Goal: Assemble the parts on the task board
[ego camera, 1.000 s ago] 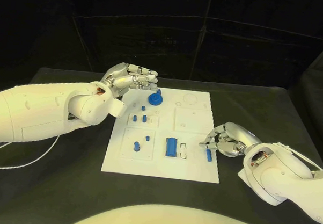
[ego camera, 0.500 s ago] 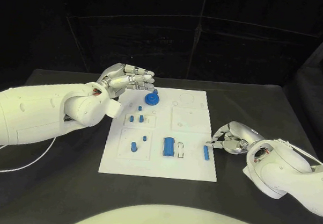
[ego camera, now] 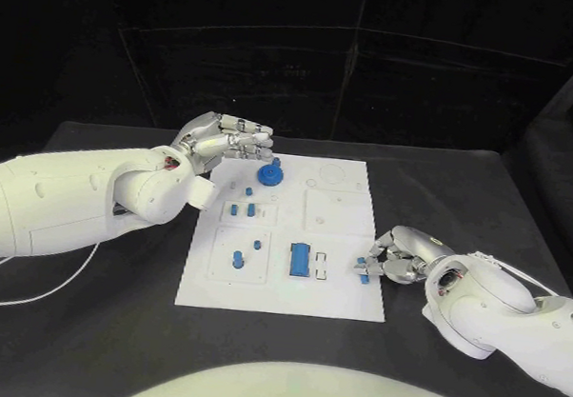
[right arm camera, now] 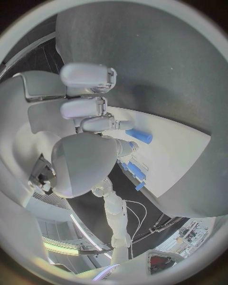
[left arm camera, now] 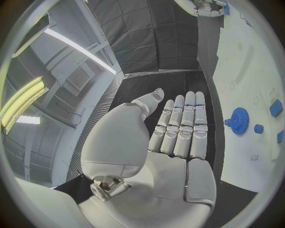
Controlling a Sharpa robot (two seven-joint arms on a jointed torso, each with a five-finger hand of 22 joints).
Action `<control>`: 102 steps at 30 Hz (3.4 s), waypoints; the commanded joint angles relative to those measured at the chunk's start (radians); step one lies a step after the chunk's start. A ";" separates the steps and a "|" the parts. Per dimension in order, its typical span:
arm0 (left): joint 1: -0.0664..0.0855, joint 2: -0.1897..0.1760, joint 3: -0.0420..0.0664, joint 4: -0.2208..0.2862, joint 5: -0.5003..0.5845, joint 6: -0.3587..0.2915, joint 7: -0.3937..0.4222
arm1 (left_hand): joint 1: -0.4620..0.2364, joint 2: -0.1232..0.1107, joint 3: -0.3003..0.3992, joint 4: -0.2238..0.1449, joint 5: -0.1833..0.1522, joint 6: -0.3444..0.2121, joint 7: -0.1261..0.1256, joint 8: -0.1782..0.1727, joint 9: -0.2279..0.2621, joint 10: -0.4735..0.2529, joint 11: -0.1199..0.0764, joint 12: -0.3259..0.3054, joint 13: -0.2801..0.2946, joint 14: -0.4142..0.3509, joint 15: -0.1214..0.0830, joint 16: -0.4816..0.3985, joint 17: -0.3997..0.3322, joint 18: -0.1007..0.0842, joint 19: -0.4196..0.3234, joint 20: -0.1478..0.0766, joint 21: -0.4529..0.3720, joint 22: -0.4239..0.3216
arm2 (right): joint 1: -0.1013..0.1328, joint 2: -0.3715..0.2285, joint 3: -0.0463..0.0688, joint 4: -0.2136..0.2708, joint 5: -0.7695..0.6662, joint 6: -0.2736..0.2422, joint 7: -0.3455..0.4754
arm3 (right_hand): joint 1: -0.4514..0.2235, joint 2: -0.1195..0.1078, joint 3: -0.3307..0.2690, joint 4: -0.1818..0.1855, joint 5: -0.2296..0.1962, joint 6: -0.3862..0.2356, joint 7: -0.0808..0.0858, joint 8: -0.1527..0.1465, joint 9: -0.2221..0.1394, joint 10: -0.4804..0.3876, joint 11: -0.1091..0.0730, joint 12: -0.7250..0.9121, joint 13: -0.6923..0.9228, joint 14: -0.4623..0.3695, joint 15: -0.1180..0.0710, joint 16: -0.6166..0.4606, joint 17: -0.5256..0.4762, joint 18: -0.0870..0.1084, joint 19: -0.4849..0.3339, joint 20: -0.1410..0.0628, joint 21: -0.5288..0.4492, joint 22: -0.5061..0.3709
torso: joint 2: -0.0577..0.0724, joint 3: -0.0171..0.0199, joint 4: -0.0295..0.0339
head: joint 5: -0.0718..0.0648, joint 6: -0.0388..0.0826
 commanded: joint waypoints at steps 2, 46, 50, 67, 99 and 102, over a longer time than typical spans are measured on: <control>0.000 0.001 0.001 0.000 0.002 0.011 0.005 | -0.006 0.006 0.000 0.008 0.002 -0.006 0.001 -0.002 0.000 -0.007 -0.001 0.002 0.001 0.006 -0.001 -0.007 -0.001 0.006 0.008 0.002 -0.005 -0.001 | -0.009 0.004 -0.004 -0.008 -0.012 0.042 -0.006 | -0.001 -0.009 -0.006 -0.001 -0.004 0.003 0.002 -0.003 -0.003 0.004 0.001 0.003 -0.083 0.092 -0.001 0.006 0.204 -0.012 0.006 0.007 0.002 0.000 | 0.000 -0.0003 0.0010 | -0.003 0.001; 0.000 -0.006 -0.001 0.000 0.002 0.009 -0.011 | -0.008 0.011 0.001 0.011 0.002 -0.007 0.001 -0.001 0.000 -0.008 -0.001 0.003 0.001 0.007 -0.001 -0.009 -0.002 0.006 0.008 0.002 -0.005 -0.005 | -0.022 0.014 -0.003 0.050 -0.117 0.020 -0.093 | 0.199 0.049 0.135 -0.147 0.115 0.016 -0.004 -0.047 -0.002 -0.005 -0.008 -0.001 -0.076 0.091 -0.009 0.004 0.202 -0.013 0.007 -0.001 0.003 0.005 | -0.001 -0.0023 0.0012 | -0.004 -0.003; 0.000 -0.006 -0.001 0.000 0.002 0.009 -0.011 | -0.008 0.011 0.001 0.011 0.002 -0.007 0.001 -0.001 0.000 -0.008 -0.001 0.003 0.001 0.007 -0.001 -0.009 -0.002 0.006 0.008 0.002 -0.005 -0.005 | -0.021 0.007 -0.003 0.081 -0.084 -0.051 -0.079 | 0.190 0.043 0.143 -0.146 0.109 0.020 -0.004 -0.052 -0.004 -0.004 -0.007 -0.002 -0.077 0.091 -0.009 0.003 0.201 -0.013 0.007 -0.002 0.002 0.005 | -0.001 -0.0016 0.0021 | -0.003 -0.002; 0.000 -0.006 -0.001 0.003 0.002 0.010 -0.010 | -0.008 0.011 0.001 0.011 0.002 -0.007 0.001 -0.001 0.000 -0.008 -0.001 0.003 0.001 0.007 -0.001 -0.009 -0.002 0.006 0.008 0.002 -0.005 -0.005 | -0.021 0.045 -0.002 0.113 0.056 -0.197 -0.030 | 0.140 0.022 0.175 -0.129 0.081 0.038 -0.007 -0.071 -0.011 0.006 -0.009 0.006 -0.070 0.092 -0.010 0.005 0.204 -0.013 0.009 -0.004 0.004 0.009 | 0.002 -0.0003 0.0009 | 0.004 0.000; 0.001 -0.004 -0.001 0.008 0.002 0.028 -0.022 | -0.008 0.010 -0.001 0.010 0.002 -0.010 0.002 -0.002 -0.001 -0.012 0.000 0.002 0.001 0.007 -0.001 -0.011 -0.003 0.006 0.008 0.003 -0.005 -0.010 | -0.019 0.169 -0.001 -0.002 0.061 -0.118 -0.099 | 0.020 -0.029 0.224 -0.046 0.153 0.106 -0.036 -0.061 0.006 0.026 -0.034 0.017 -0.059 0.093 -0.031 0.008 0.208 -0.014 0.014 -0.022 0.008 0.016 | 0.000 -0.0005 0.0017 | 0.018 -0.004; 0.001 -0.004 -0.001 0.008 0.002 0.029 -0.023 | -0.007 0.012 0.000 0.010 0.002 -0.011 0.002 -0.002 -0.001 -0.013 0.000 0.002 0.001 0.007 -0.001 -0.012 -0.004 0.006 0.008 0.003 -0.005 -0.011 | -0.019 0.172 -0.001 -0.005 0.062 -0.108 -0.103 | 0.007 -0.031 0.224 -0.036 0.143 0.107 -0.035 -0.061 0.008 0.027 -0.033 0.017 -0.059 0.093 -0.030 0.008 0.208 -0.015 0.014 -0.022 0.008 0.016 | 0.000 -0.0008 0.0008 | 0.018 -0.004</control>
